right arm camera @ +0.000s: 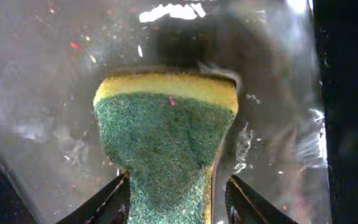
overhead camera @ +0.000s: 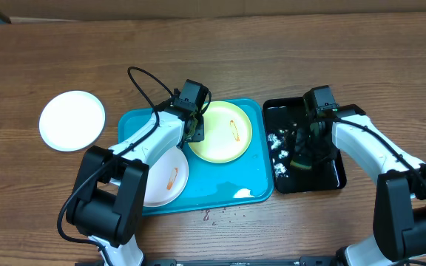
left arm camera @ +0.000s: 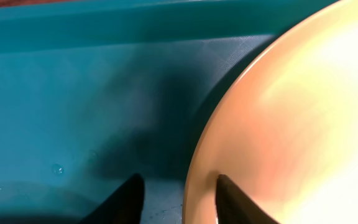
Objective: Clean dirty plates on tray and stack at the side
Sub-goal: 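Grasp the green sponge in the black tray with the right gripper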
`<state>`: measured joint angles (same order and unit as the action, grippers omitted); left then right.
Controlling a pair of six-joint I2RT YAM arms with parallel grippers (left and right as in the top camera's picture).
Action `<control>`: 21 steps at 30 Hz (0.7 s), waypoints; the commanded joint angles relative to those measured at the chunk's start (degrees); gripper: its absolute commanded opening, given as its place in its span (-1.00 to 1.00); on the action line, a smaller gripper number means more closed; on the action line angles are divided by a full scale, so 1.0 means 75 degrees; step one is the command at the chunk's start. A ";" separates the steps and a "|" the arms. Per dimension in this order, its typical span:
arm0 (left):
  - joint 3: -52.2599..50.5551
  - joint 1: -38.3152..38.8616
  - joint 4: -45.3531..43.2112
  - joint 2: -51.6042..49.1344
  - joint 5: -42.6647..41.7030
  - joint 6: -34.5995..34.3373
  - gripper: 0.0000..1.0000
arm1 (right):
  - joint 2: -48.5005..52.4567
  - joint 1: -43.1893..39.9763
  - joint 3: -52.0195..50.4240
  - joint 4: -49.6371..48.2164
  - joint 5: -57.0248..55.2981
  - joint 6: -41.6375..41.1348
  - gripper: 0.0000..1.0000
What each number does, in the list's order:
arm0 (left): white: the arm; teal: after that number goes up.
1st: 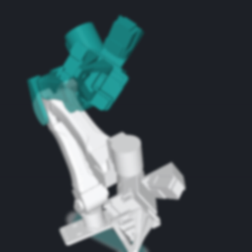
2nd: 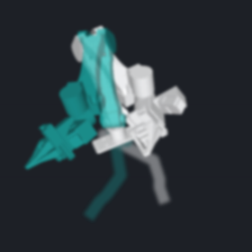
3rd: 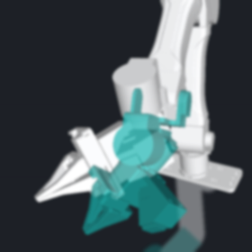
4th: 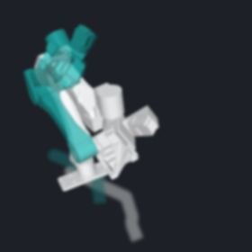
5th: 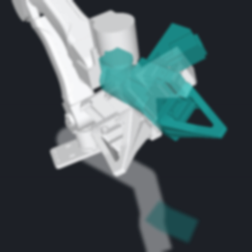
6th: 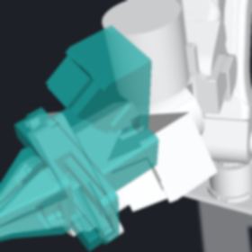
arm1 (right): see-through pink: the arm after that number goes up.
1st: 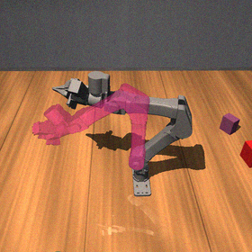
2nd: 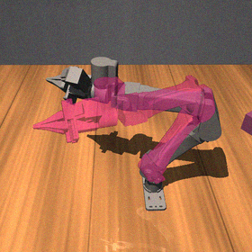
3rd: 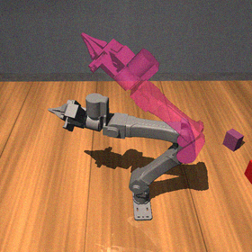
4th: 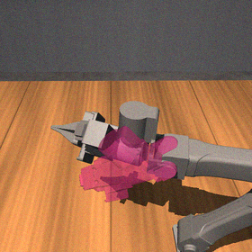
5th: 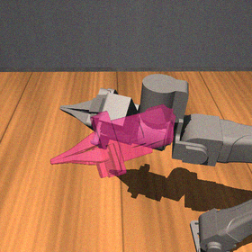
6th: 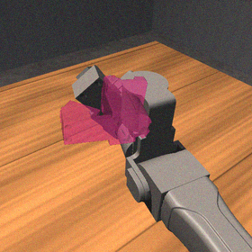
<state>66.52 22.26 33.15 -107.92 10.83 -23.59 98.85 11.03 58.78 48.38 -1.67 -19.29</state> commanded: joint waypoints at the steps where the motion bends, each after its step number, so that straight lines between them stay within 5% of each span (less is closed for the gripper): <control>1: -0.0009 -0.0015 -0.0032 -0.0058 -0.0058 0.0026 -0.39 | -0.0009 0.0023 -0.0289 -0.0236 0.0038 -0.0026 0.03; 6: -0.0009 -0.0017 -0.0029 -0.0058 -0.0047 -0.0058 -0.92 | -0.0003 0.0023 -0.0516 -0.0571 0.0058 -0.0026 0.13; 9: -0.0009 -0.0015 -0.0044 -0.0058 -0.0050 -0.0061 -0.92 | -0.0006 0.0023 -0.0516 -0.0484 0.0353 -0.0020 0.19; 11: -0.0009 -0.0015 -0.0079 -0.0058 -0.0050 -0.0149 -0.92 | -0.0015 0.0023 -0.0408 -0.0321 0.0408 0.0102 -0.06; 13: -0.0009 -0.0015 -0.0087 -0.0058 -0.0058 -0.0303 -0.92 | -0.0020 0.0012 0.0125 0.0198 0.0411 0.0379 -0.93; 21: -0.0009 -0.0015 -0.0023 -0.0058 -0.0997 -0.0315 -0.91 | -0.0020 0.0035 0.1443 0.1865 0.0239 0.0376 -0.93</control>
<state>66.52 22.26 32.56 -107.90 7.90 -24.95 98.96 11.03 67.37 61.10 1.08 -17.08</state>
